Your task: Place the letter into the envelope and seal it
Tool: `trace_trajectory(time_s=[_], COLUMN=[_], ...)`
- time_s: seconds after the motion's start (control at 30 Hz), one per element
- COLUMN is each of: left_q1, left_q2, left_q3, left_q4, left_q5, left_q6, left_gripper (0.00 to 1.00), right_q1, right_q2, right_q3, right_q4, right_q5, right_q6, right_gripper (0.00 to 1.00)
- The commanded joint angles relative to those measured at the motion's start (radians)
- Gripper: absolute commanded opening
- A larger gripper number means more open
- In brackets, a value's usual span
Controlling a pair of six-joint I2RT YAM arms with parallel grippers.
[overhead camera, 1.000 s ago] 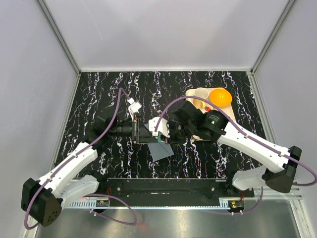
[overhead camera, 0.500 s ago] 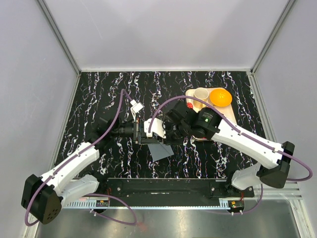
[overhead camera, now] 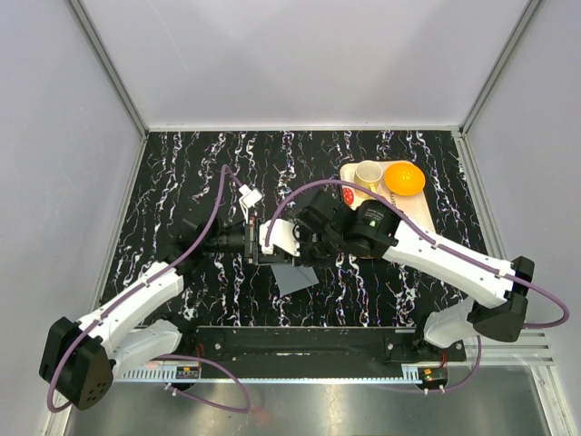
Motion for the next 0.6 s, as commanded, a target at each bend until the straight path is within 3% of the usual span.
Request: trace_trajectory(time_s=[0.0,0.4,0.53,0.57], left_q1=[-0.023,-0.020,0.024,0.041], left_q2=[0.027,0.052,0.033,0.029], left_q3=[-0.013,-0.028,0.041,0.059], left_q4=[0.084,0.155,-0.029,-0.145], left_q5=[-0.067,-0.076,-0.068,-0.065], left_q6=[-0.043,-0.132,0.073,0.123], left_gripper=[0.00,0.00,0.00,0.00], right_q1=[0.091,0.221,0.212,0.204], right_q2=[-0.014,-0.138,-0.138,-0.142], right_q3=[0.045,-0.190,-0.167,-0.170], right_q4=[0.470,0.505,0.505,0.505], right_q5=[-0.047,-0.007,-0.007,-0.007], right_q6=[-0.031,-0.066,-0.066,-0.066], right_gripper=[0.00,0.00,0.00,0.00])
